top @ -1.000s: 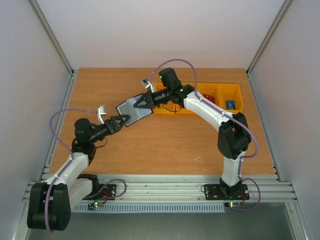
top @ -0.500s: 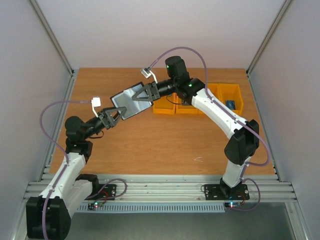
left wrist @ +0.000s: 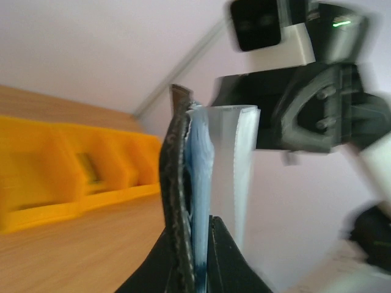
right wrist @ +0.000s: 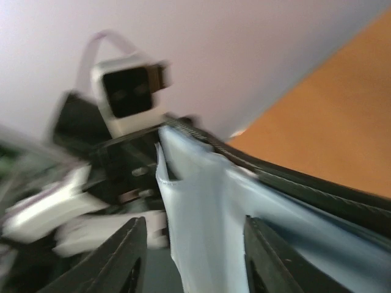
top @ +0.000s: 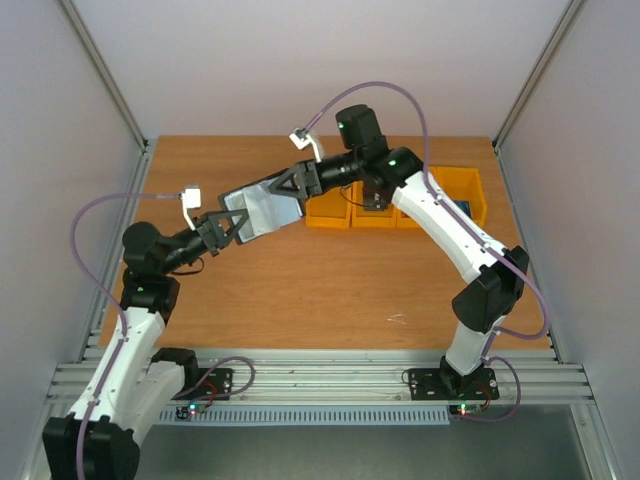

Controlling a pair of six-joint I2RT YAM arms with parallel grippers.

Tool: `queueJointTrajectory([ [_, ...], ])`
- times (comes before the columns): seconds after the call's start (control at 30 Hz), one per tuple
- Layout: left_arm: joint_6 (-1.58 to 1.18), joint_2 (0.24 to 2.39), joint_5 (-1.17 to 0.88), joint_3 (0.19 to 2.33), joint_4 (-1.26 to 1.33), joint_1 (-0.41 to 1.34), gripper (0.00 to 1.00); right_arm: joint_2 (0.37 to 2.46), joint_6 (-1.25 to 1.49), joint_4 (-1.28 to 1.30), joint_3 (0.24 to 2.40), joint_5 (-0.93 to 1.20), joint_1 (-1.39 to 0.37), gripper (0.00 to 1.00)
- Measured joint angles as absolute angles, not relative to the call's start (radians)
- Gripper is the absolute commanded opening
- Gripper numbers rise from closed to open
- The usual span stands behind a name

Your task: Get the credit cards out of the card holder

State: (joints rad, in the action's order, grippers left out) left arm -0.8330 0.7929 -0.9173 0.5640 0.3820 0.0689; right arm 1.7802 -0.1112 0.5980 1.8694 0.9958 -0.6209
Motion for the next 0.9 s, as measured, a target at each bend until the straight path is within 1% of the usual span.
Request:
queueJointTrajectory([
  [0.07,-0.686,0.78,-0.78,0.609,0.167,0.1,0.0,1.773,-0.132,0.689,1.894,0.831,-0.59,0.49],
  [0.13,-0.498,0.779,-0.588,0.662,-0.033,0.142,0.0,1.777,-0.17,0.804,1.941,0.623,-0.562,0.5],
  [0.23,-0.197,0.785,-0.318,0.704,-0.24,0.204,0.0,1.78,-0.239,0.916,1.978,0.391,-0.558,0.53],
  [0.33,0.077,0.797,-0.114,0.707,-0.363,0.257,0.0,1.776,-0.298,0.936,1.958,0.321,-0.619,0.54],
  [0.43,0.26,0.817,-0.003,0.714,-0.435,0.28,0.0,1.776,-0.342,0.918,1.928,0.359,-0.699,0.55],
  [0.5,0.286,0.832,0.004,0.751,-0.492,0.282,0.0,1.776,-0.346,0.886,1.917,0.416,-0.733,0.57],
  [0.57,0.253,0.836,-0.062,0.8,-0.524,0.274,0.0,1.776,-0.346,0.84,1.907,0.479,-0.751,0.62],
  [0.6,0.224,0.832,-0.103,0.818,-0.527,0.274,0.0,1.776,-0.346,0.828,1.906,0.496,-0.754,0.68],
  [0.63,0.172,0.821,-0.178,0.832,-0.518,0.269,0.0,1.776,-0.345,0.815,1.904,0.511,-0.755,0.76],
  [0.7,0.088,0.789,-0.289,0.837,-0.497,0.264,0.0,1.772,-0.346,0.788,1.895,0.532,-0.755,0.96],
  [0.73,0.039,0.768,-0.349,0.833,-0.48,0.263,0.0,1.766,-0.355,0.778,1.883,0.534,-0.755,0.98],
  [0.8,-0.057,0.724,-0.461,0.82,-0.433,0.26,0.0,1.751,-0.371,0.772,1.856,0.532,-0.748,0.99],
  [0.9,-0.138,0.689,-0.577,0.809,-0.385,0.25,0.0,1.72,-0.384,0.772,1.821,0.542,-0.723,0.98],
])
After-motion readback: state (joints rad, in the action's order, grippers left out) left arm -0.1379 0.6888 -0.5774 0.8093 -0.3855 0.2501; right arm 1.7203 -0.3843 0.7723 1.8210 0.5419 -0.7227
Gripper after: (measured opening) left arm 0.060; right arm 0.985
